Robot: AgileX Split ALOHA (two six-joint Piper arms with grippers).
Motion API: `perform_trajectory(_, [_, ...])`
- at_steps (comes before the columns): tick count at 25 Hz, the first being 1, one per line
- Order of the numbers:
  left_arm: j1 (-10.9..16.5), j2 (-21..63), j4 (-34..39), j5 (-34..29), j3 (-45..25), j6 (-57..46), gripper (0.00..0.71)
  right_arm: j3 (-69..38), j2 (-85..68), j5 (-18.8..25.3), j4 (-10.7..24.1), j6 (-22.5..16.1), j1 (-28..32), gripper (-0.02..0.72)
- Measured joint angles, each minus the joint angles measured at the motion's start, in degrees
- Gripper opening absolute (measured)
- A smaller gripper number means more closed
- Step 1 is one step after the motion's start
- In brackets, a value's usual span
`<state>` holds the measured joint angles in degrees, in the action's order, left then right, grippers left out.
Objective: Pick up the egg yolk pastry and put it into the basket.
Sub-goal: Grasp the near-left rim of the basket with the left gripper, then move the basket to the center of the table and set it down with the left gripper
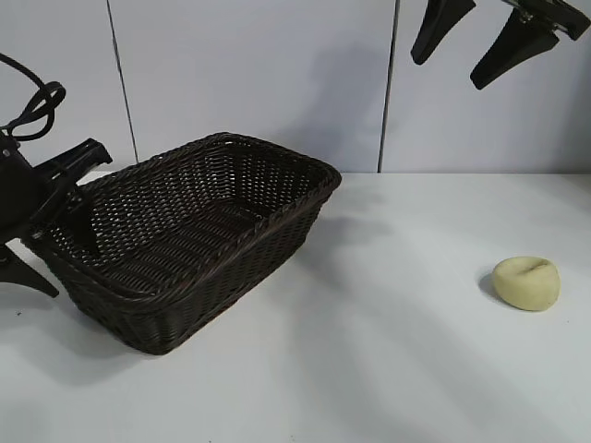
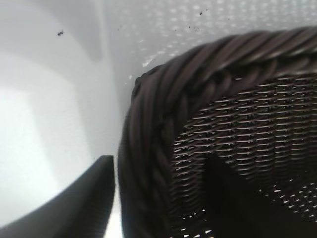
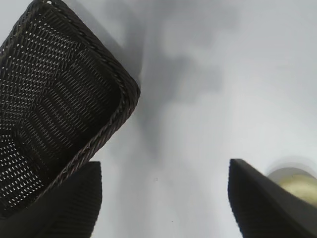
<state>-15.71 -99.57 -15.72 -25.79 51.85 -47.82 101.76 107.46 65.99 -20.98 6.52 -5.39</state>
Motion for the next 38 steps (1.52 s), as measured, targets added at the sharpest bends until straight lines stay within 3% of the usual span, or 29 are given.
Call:
perform_trajectory(7, [0.0,0.0,-0.1,-1.3,0.0,-0.2,0.102,0.0,0.0,0.0,0.0,0.0,0.0,0.519])
perform_trajectory(17, [0.0,0.3,-3.7,-3.1,0.7,1.1,0.099,0.0,0.0,0.1,0.0,0.0,0.0,0.519])
perform_trajectory(25, [0.1,2.2,-8.9,-9.7,6.8,12.4,0.099,0.0,0.0,0.1,0.0,0.0,0.0,0.519])
perform_trajectory(38, [0.1,-1.6,-9.2,-20.0,15.3,32.5,0.099,0.0,0.0,0.1,0.0,0.0,0.0,0.519])
